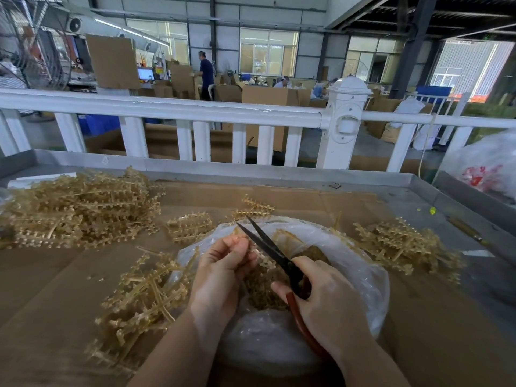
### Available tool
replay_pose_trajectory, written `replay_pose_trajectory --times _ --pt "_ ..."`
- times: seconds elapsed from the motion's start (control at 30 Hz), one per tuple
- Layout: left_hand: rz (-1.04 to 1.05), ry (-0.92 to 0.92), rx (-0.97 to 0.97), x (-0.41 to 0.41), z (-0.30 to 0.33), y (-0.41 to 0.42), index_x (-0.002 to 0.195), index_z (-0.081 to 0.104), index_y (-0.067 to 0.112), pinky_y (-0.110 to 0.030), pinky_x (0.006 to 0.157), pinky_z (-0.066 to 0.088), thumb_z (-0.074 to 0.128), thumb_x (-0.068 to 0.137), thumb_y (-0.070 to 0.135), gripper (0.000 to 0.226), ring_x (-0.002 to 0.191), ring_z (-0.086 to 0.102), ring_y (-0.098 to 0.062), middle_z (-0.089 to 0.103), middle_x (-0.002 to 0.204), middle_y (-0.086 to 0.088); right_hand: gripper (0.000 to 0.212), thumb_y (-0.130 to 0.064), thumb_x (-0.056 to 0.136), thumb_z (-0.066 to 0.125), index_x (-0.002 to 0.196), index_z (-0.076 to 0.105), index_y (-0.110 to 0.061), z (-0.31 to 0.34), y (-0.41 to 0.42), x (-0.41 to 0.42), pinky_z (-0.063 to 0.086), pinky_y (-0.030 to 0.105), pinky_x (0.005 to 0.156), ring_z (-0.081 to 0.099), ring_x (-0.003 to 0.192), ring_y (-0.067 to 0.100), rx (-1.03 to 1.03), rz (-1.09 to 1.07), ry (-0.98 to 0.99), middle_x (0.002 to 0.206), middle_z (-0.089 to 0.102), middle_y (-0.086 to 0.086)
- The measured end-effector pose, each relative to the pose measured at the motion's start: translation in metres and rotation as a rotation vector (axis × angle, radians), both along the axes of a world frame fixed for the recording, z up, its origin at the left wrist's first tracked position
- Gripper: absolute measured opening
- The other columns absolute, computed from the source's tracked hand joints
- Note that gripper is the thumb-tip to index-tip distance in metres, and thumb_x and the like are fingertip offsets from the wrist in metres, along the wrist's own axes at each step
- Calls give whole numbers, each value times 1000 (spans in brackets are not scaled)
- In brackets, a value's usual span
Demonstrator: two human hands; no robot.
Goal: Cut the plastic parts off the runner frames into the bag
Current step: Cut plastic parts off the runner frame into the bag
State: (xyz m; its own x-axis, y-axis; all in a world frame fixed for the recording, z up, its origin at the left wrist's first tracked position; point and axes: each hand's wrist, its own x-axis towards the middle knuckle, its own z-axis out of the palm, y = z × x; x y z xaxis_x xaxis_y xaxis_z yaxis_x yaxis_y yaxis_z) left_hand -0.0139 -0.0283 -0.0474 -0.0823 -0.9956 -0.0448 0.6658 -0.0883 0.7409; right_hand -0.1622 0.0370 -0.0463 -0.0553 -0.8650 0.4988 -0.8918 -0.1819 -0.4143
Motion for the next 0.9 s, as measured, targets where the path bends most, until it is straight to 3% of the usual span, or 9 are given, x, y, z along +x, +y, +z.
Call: replay_pose_trajectory --times 0.2,0.33,0.43,0.53,0.63,0.9 --pt "-7 -16 5 0 1 0 83 61 9 -20 64 53 61 76 8 7 63 63 -7 68 70 2 36 -60 76 58 97 63 -32 -1 1 0 40 21 69 55 79 11 -5 -9 45 78 59 -10" --pt "-48 -15 -21 -1 3 3 81 64 5 -17 59 54 60 73 7 10 63 62 -10 68 72 -3 34 -60 77 58 96 62 -32 -1 1 0 42 24 67 54 79 11 -10 -4 56 77 59 -10" --pt "-103 -28 -19 -1 3 4 88 63 -1 -21 64 55 60 72 6 18 69 62 -16 67 79 -10 33 -58 77 61 96 63 -31 0 1 0 45 27 67 55 79 12 -13 0 55 78 59 -10" --pt "-91 -70 -4 -1 2 3 86 62 0 -23 69 53 60 73 5 14 71 59 -17 66 78 -10 35 -61 78 57 97 62 -32 0 1 0 40 20 65 52 77 9 -8 8 75 77 57 -12" --pt "-72 -75 10 -2 4 4 83 61 2 -21 64 53 54 83 -1 7 67 58 -16 66 72 -7 37 -62 78 55 98 62 -32 0 1 0 32 15 64 47 74 6 -10 7 98 76 54 -14" --pt "-137 -92 -14 0 8 8 77 64 1 -22 59 55 53 83 -5 14 62 61 -17 66 68 -9 34 -61 78 54 94 60 -32 1 1 2 36 19 65 47 75 6 1 2 107 76 53 -13"
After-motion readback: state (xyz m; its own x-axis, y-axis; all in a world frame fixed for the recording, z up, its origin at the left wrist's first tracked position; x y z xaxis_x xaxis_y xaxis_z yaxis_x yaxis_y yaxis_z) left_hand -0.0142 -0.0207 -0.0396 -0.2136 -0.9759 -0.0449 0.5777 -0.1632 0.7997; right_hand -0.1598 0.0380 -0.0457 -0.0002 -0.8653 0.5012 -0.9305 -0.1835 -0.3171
